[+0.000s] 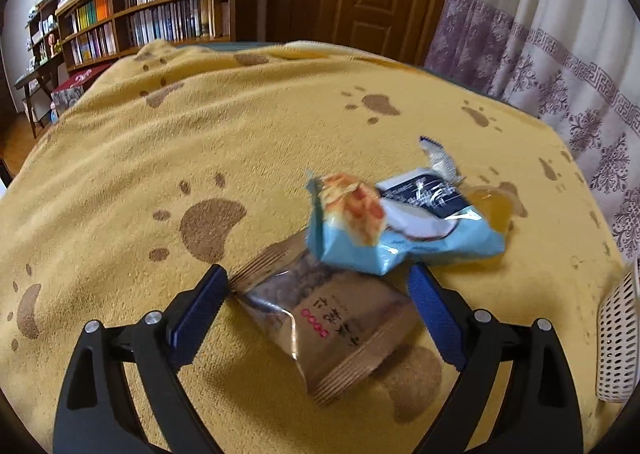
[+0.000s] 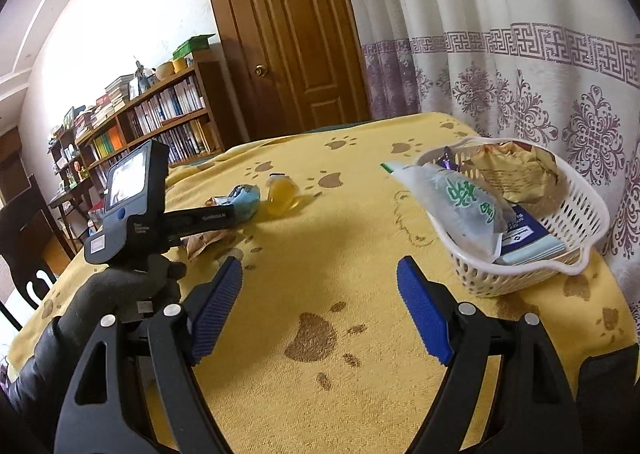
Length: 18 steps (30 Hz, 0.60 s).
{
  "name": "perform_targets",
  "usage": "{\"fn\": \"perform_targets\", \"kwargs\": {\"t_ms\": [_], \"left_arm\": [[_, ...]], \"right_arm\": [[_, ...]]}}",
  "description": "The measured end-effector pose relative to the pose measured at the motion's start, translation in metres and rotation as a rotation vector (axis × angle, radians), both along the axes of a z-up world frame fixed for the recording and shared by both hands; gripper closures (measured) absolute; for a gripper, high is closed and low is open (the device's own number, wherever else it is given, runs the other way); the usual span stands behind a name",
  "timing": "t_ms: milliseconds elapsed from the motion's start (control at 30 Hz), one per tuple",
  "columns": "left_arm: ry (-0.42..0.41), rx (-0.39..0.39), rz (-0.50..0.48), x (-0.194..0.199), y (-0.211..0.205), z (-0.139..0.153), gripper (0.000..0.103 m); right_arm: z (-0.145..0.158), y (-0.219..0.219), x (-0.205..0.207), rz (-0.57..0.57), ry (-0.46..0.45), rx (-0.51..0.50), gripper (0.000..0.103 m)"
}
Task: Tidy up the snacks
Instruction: 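Grasp the brown nut pack with the left tool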
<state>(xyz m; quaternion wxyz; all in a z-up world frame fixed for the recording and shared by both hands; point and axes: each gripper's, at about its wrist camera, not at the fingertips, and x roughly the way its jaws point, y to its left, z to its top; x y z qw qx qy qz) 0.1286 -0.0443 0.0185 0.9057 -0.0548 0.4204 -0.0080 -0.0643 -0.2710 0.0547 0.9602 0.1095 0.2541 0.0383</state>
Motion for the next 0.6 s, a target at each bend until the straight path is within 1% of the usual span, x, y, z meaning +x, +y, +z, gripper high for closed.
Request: {"fn": "perform_targets", "kwargs": {"t_ms": [67,100,167,267,467,600], "left_arm": [[0.001,-0.012,-0.004,-0.002,0.004,0.000,0.011],[0.005,0.001,0.000,-0.004,0.006,-0.001,0.011],[0.010,-0.005,-0.003,-0.006,0.012,-0.001,0.011],[0.015,0.007,0.001,-0.013,0.020,-0.001,0.011],[0.011,0.000,0.011,-0.030,0.045,-0.001,0.011],[0.013,-0.004,0.001,-0.032,0.051,-0.001,0.011]], "right_arm": [[-0.001,0.000,0.000,0.000,0.003,0.004,0.022],[-0.001,-0.001,0.001,-0.001,0.004,0.005,0.022],[-0.002,0.000,0.001,0.000,0.008,0.008,0.022],[-0.003,0.000,0.001,0.004,0.010,0.010,0.022],[-0.005,0.004,0.002,0.022,0.020,0.013,0.022],[-0.006,0.008,0.003,0.032,0.028,0.011,0.022]]}}
